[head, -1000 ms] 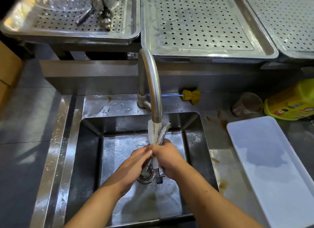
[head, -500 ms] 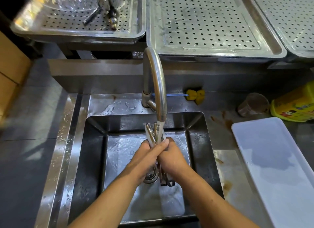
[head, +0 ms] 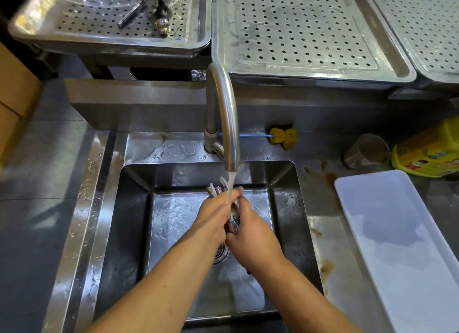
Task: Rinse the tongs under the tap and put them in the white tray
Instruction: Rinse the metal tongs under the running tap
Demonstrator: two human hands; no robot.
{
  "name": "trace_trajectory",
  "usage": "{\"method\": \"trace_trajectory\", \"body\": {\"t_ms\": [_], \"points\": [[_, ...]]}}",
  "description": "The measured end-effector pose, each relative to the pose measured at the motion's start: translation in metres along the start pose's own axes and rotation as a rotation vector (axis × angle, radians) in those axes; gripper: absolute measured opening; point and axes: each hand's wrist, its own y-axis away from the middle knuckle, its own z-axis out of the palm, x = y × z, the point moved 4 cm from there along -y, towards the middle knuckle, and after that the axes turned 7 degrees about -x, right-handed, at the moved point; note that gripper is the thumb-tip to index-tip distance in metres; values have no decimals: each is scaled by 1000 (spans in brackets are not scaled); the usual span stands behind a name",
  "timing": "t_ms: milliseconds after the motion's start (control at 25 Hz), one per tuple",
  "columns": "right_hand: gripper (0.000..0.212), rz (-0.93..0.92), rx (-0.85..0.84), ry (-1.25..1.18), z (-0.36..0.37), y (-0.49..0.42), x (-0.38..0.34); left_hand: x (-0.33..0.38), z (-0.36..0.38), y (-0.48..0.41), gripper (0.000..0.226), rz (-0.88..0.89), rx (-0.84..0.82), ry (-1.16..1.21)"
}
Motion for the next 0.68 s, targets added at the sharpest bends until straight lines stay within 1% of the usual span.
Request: {"method": "trace_trajectory", "body": {"t_ms": [80,120,200,240,280,360,440,520,560,600,680], "points": [[89,-15,19,-16,1,-1,1,0,-1,0,28,-58,37,86],[93,-9,-22,-91,3,-1,2,0,-1,-1,30,-78,32,122],[93,48,-149,-340,10,0,10,0,-3,-3,31,-86,-11,195],[93,90,-205,-473,12,0,14,0,-6,-4,36,-75,-37,224],[90,129,-248,-602,12,0,18,1,-8,-5,44,-54,-61,236],[72,184,-313,-849,10,2,19,4,-10,-6,51,9,-106,217],[57,204,-393,-1015,8,4,14,10,-10,-4,43,68,-140,161],[53,174,-518,-1089,7,5,4,14,-12,-3,32,107,-174,98],[50,143,-570,-1091,6,4,0,16,-15,-3,30,116,-202,76],[47,111,-600,-1075,5,2,-4,18,-17,-4,29,121,-234,55],[40,75,-593,-1005,1,-7,-6,21,-20,-3,29,131,-310,4]]}}
